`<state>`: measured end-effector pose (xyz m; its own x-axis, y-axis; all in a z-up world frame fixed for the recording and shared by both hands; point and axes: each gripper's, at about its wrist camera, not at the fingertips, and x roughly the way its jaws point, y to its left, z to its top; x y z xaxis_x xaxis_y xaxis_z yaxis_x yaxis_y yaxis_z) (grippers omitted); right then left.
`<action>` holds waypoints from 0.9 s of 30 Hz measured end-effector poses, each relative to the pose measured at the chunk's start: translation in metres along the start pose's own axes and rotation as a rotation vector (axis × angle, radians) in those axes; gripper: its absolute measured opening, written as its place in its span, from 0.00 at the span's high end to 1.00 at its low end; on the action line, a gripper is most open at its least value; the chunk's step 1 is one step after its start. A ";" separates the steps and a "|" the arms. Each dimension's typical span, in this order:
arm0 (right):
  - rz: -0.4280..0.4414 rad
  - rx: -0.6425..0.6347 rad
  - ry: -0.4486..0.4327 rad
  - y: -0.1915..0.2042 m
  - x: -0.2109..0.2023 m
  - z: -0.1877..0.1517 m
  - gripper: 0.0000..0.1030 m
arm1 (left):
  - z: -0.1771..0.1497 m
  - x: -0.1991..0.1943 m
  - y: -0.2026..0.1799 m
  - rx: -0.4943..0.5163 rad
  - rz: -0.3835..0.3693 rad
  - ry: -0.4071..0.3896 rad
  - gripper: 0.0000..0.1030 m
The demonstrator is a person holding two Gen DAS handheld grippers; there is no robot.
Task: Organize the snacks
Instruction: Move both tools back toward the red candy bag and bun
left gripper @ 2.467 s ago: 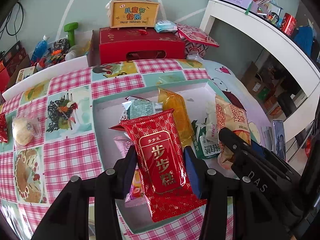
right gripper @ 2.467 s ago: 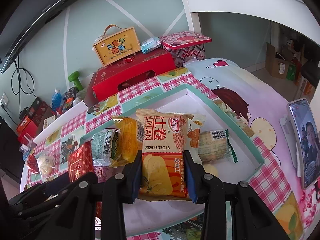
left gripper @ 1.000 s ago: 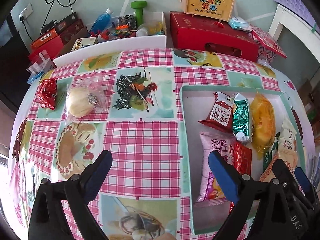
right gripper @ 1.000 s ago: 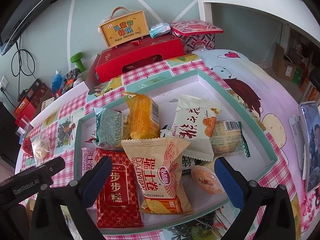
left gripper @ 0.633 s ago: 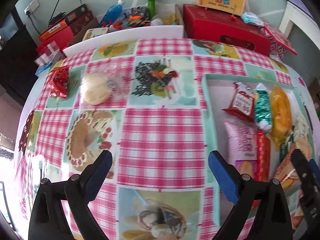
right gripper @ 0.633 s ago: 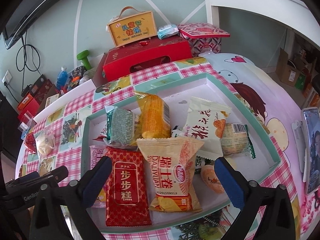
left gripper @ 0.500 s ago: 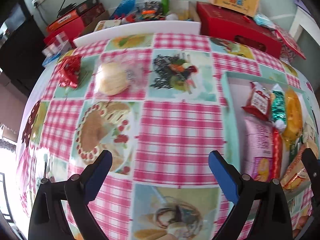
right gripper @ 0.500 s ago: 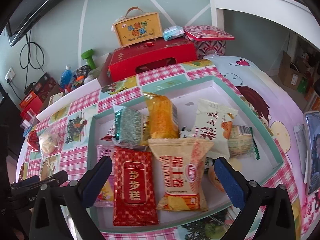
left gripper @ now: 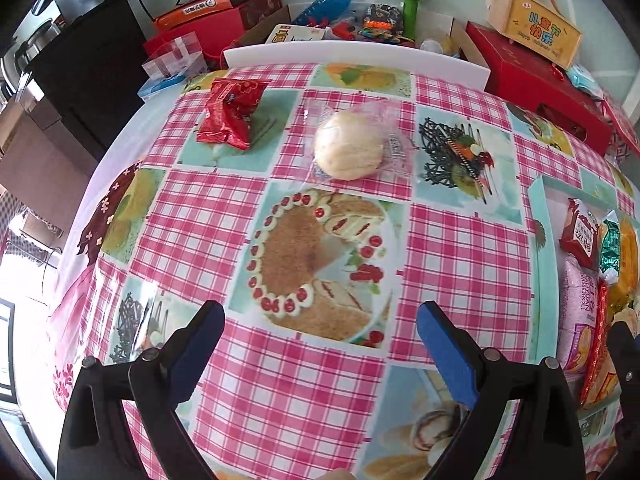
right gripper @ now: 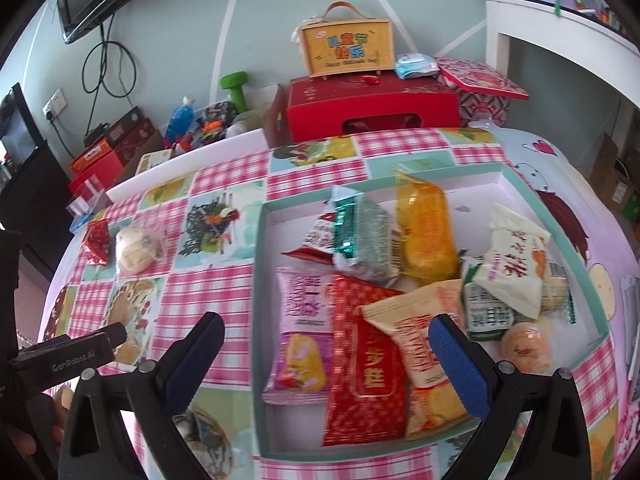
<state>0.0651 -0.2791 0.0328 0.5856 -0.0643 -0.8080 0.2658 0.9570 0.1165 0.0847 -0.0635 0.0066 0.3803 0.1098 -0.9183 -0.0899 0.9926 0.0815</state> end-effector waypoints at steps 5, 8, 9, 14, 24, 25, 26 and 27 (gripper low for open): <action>0.028 -0.039 0.033 0.027 0.010 -0.003 0.00 | -0.001 0.003 0.015 -0.019 0.001 0.014 0.06; 0.041 -0.061 0.046 0.043 0.015 -0.004 0.00 | -0.001 0.003 0.025 -0.037 0.000 0.015 0.06; 0.047 -0.066 0.050 0.047 0.016 -0.005 0.00 | -0.001 0.004 0.028 -0.041 -0.001 0.015 0.06; 0.070 -0.081 0.070 0.067 0.027 -0.007 0.00 | 0.001 0.010 0.047 -0.080 -0.006 0.030 0.06; 0.043 -0.171 0.097 0.100 0.056 -0.016 0.00 | 0.013 0.031 0.073 -0.144 -0.017 0.055 0.06; 0.038 -0.179 0.092 0.101 0.056 -0.016 0.00 | 0.015 0.033 0.075 -0.149 -0.016 0.053 0.06; 0.035 -0.179 0.088 0.101 0.056 -0.016 0.00 | 0.017 0.034 0.078 -0.155 -0.021 0.052 0.06; 0.034 -0.176 0.090 0.101 0.056 -0.015 0.00 | 0.019 0.036 0.081 -0.161 -0.030 0.050 0.06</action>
<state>0.1131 -0.1814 -0.0097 0.5188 -0.0130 -0.8548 0.1043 0.9934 0.0482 0.1085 0.0215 -0.0121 0.3388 0.0735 -0.9380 -0.2268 0.9739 -0.0056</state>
